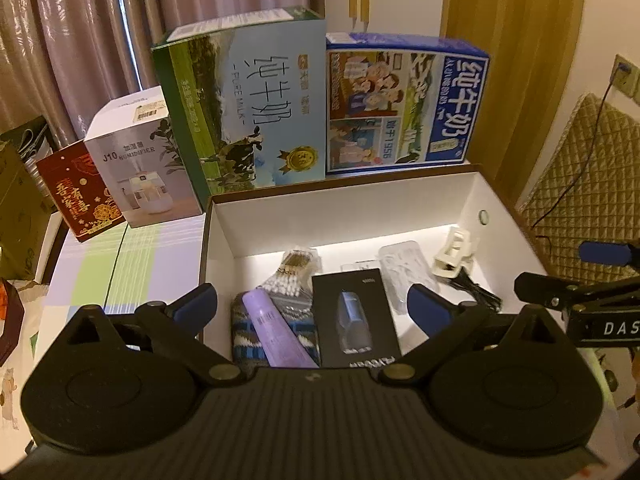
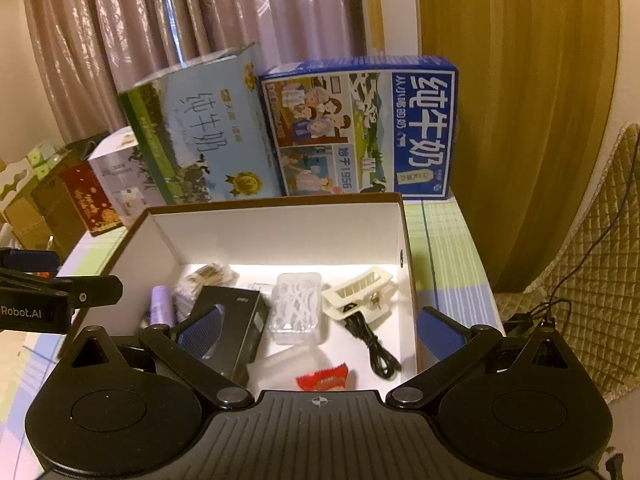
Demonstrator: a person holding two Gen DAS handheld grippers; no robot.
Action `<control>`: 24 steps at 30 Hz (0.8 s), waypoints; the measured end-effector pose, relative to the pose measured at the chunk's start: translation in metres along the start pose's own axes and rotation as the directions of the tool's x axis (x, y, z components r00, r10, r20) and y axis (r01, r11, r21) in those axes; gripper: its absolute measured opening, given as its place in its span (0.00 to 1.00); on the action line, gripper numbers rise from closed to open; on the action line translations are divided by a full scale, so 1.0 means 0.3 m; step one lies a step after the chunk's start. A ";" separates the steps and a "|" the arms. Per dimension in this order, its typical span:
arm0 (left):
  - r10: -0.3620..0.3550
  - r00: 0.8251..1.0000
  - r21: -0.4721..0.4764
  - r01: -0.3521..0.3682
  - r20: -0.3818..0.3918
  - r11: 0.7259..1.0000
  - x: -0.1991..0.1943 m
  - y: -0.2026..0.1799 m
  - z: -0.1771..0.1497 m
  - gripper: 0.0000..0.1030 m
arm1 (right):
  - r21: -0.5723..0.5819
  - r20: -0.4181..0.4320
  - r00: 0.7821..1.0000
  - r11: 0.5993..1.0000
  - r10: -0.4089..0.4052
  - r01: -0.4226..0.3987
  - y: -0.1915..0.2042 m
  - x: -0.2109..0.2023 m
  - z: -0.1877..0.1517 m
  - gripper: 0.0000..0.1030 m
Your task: Organize objects
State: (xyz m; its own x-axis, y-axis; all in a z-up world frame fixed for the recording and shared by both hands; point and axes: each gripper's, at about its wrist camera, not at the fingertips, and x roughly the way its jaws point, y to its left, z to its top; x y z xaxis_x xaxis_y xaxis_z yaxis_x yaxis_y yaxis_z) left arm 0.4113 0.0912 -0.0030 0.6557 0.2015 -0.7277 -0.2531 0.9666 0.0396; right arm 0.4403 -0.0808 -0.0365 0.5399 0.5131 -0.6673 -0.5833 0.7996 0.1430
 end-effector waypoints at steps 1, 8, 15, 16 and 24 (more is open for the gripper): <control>0.000 1.000 0.000 0.000 0.004 1.000 -0.018 -0.004 -0.007 0.97 | 0.001 0.004 1.000 1.000 0.002 -0.002 0.002 -0.017 -0.007 0.98; 0.011 0.999 -0.007 -0.011 0.043 1.000 -0.164 -0.054 -0.082 0.99 | 0.004 0.025 0.999 0.999 0.042 -0.042 0.012 -0.152 -0.063 0.98; 0.052 0.995 -0.013 -0.051 0.079 0.999 -0.321 -0.105 -0.170 0.99 | -0.003 0.024 0.998 0.998 0.065 -0.065 0.018 -0.283 -0.129 0.98; 0.049 0.996 -0.019 -0.048 0.078 0.999 -0.340 -0.108 -0.183 0.99 | -0.009 0.021 0.997 0.998 0.069 -0.068 0.020 -0.301 -0.140 0.98; 0.052 0.997 -0.074 -0.048 0.056 0.996 -0.480 -0.128 -0.307 0.99 | -0.031 -0.006 0.995 0.994 0.104 -0.104 0.047 -0.406 -0.231 0.98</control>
State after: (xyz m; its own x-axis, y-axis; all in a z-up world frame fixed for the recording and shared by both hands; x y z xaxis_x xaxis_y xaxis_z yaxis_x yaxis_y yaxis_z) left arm 0.2610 0.0105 0.0372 0.6806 0.2602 -0.6849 -0.3361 0.9415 0.0237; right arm 0.3245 -0.1537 -0.0038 0.4725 0.5915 -0.6534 -0.6550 0.7317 0.1887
